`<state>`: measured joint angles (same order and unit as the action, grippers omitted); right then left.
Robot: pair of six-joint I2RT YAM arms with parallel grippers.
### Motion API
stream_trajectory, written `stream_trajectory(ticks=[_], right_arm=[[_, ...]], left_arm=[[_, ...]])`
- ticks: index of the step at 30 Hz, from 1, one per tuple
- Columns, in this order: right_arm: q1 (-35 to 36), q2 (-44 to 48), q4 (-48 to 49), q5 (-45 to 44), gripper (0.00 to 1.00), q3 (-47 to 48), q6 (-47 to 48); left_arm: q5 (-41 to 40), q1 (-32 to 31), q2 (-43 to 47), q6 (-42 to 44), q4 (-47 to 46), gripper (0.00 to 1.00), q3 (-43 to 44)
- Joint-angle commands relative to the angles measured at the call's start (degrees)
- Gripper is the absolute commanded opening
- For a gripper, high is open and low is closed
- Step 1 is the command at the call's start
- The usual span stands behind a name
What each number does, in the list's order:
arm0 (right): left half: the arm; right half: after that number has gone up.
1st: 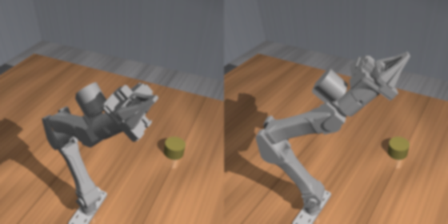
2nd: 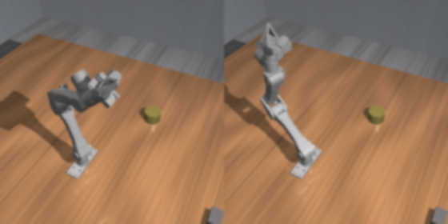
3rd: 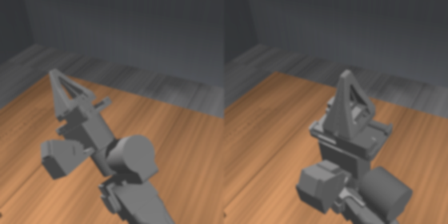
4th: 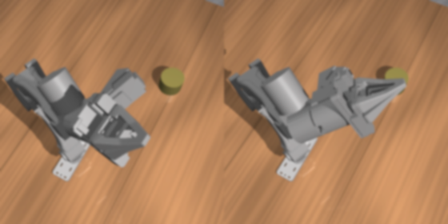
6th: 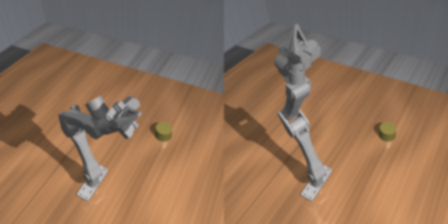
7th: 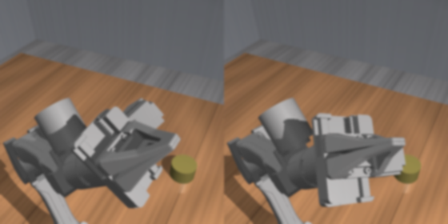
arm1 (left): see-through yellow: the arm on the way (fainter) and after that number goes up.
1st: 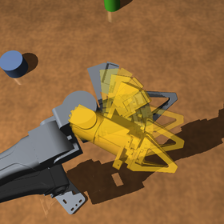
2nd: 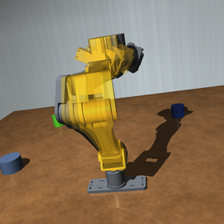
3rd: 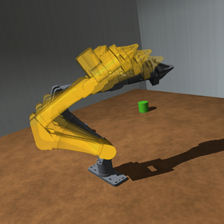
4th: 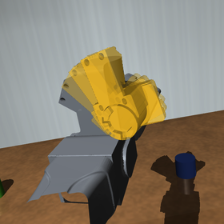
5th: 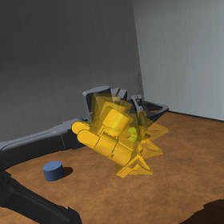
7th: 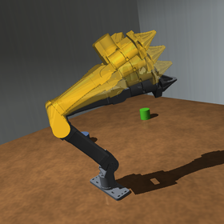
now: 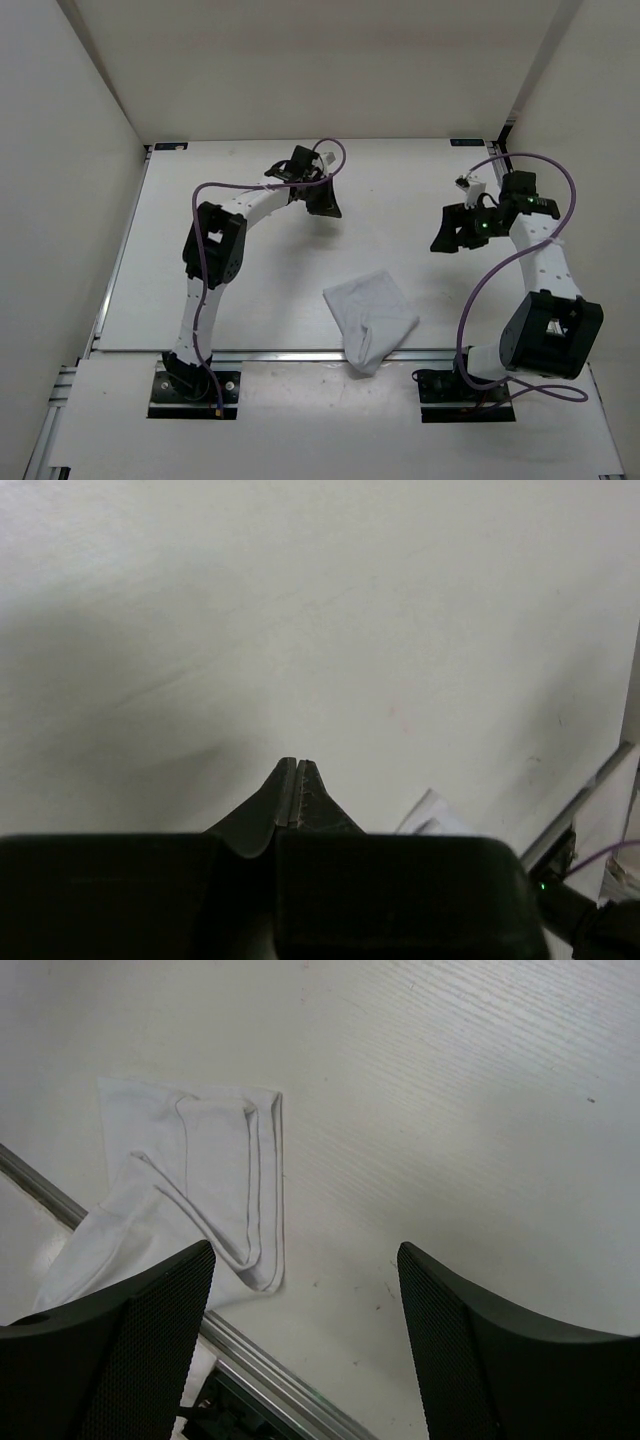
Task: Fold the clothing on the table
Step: Fold the skirt
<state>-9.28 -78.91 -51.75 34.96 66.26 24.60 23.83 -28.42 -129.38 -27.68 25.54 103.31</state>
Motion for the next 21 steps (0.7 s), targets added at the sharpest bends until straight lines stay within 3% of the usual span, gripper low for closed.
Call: stream_trajectory(ticks=[1,5,8,13,21], right_arm=[[-1.4,-2.1,-0.9,2.7,0.79,3.7,0.2],[-3.4,-3.4,-0.4,4.2,0.78,4.8,-0.5],[-2.2,-2.6,0.5,3.4,0.78,3.8,-0.1],[1.0,-1.1,1.0,1.3,0.79,0.5,0.5],[0.1,-1.8,0.7,-0.9,0.79,2.6,0.8]], left_arm=[[4.5,-2.9,4.3,4.1,9.8,0.00,2.1],[5.5,-6.6,12.5,7.7,12.6,0.00,-6.3],[0.2,-10.7,17.1,10.5,17.7,0.00,-10.9],[-6.5,-15.1,23.5,10.4,14.7,0.00,-20.9],[-13.0,-18.3,23.1,11.9,11.6,0.00,-28.2]])
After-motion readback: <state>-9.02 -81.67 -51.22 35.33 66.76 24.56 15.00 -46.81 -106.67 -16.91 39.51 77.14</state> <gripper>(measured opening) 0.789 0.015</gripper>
